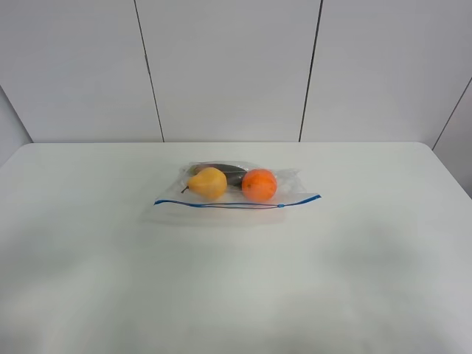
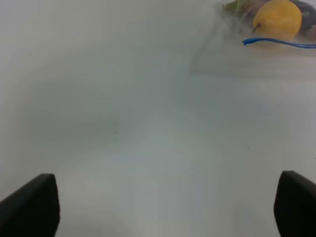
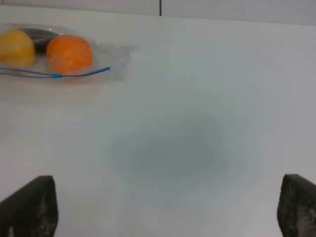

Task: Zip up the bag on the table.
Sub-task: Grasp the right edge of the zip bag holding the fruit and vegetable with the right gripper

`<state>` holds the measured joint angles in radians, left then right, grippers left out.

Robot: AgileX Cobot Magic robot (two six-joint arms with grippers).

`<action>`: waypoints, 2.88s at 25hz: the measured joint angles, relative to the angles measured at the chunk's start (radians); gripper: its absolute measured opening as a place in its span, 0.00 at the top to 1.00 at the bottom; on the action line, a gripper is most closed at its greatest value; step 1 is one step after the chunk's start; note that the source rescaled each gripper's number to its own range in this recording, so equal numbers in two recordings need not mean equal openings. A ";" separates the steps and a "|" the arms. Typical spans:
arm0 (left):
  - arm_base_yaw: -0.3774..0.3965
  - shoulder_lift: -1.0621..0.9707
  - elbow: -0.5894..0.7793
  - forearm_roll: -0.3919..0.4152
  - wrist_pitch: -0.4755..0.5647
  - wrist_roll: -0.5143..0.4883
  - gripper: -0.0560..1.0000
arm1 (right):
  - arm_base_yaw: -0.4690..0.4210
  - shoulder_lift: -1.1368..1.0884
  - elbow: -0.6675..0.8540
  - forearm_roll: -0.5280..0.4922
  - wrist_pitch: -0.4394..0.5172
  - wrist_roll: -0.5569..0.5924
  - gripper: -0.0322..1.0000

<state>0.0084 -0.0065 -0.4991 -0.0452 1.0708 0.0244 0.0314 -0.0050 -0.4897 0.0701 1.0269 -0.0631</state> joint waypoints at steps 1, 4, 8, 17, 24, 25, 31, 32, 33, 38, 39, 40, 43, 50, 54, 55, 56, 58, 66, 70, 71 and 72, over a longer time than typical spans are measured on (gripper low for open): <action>0.000 0.000 0.000 0.000 0.000 0.000 0.00 | 0.000 0.000 0.000 0.000 0.000 0.000 0.00; 0.000 0.000 0.000 0.000 0.000 0.000 0.00 | 0.000 0.000 0.000 0.000 0.000 0.000 0.00; 0.000 0.000 0.000 0.000 0.000 0.000 0.00 | 0.000 0.000 0.000 0.000 0.000 0.000 0.00; 0.000 0.000 0.000 0.000 0.000 0.000 0.00 | 0.000 0.323 -0.177 0.021 -0.018 0.015 0.00; 0.000 0.000 0.000 0.000 0.000 0.000 0.00 | 0.000 0.837 -0.409 0.120 -0.024 0.019 0.00; 0.000 0.000 0.000 0.000 0.000 0.000 0.00 | 0.000 0.914 -0.436 0.129 -0.024 0.019 0.00; 0.000 0.000 0.000 0.000 0.000 0.000 0.00 | 0.000 1.333 -0.602 0.168 -0.055 0.016 0.01; 0.000 0.000 0.000 0.000 0.000 0.000 0.00 | 0.000 1.397 -0.624 0.181 -0.057 0.011 0.01; 0.000 0.000 0.000 0.000 0.000 0.000 0.00 | 0.000 1.459 -0.651 0.199 -0.058 0.000 0.02; 0.000 0.000 0.000 0.000 0.000 0.000 0.00 | 0.000 1.715 -0.777 0.379 -0.057 -0.095 0.03; 0.000 0.000 0.000 0.000 0.000 0.000 0.00 | 0.000 1.760 -0.797 0.416 -0.057 -0.113 0.03; 0.000 0.000 0.000 0.000 0.000 0.000 0.00 | 0.000 1.802 -0.819 0.457 -0.056 -0.132 0.03; 0.000 0.000 0.000 0.000 0.000 0.000 0.00 | -0.003 1.914 -0.878 0.563 -0.031 -0.180 0.04; 0.000 0.000 0.000 0.000 0.000 0.000 0.00 | -0.070 2.112 -0.930 0.808 0.108 -0.288 0.11; 0.000 0.000 0.000 0.000 0.000 0.000 0.00 | -0.072 2.157 -0.930 0.841 0.161 -0.319 0.21; 0.000 0.000 0.000 0.000 0.000 0.000 0.00 | -0.072 2.158 -0.930 0.844 0.161 -0.321 0.24; 0.000 0.000 0.000 0.000 0.000 0.000 0.00 | -0.072 2.159 -0.931 0.847 0.161 -0.322 0.28; 0.000 0.000 0.000 0.000 0.000 0.000 0.00 | -0.072 2.159 -0.933 0.850 0.172 -0.322 0.37; 0.000 0.000 0.000 0.000 0.000 0.000 0.00 | -0.072 2.159 -0.933 0.845 0.180 -0.322 0.60; 0.000 0.000 0.000 0.000 0.000 0.000 0.00 | -0.072 2.159 -0.933 0.827 0.180 -0.322 0.68; 0.000 0.000 0.000 0.000 0.000 0.000 0.00 | -0.072 2.159 -0.933 0.823 0.180 -0.322 0.69; 0.000 0.000 0.000 0.000 0.000 0.000 0.00 | -0.072 2.159 -0.933 0.818 0.180 -0.322 0.70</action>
<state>0.0084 -0.0065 -0.4991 -0.0452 1.0708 0.0244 -0.0408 2.1542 -1.4228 0.8878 1.2072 -0.3853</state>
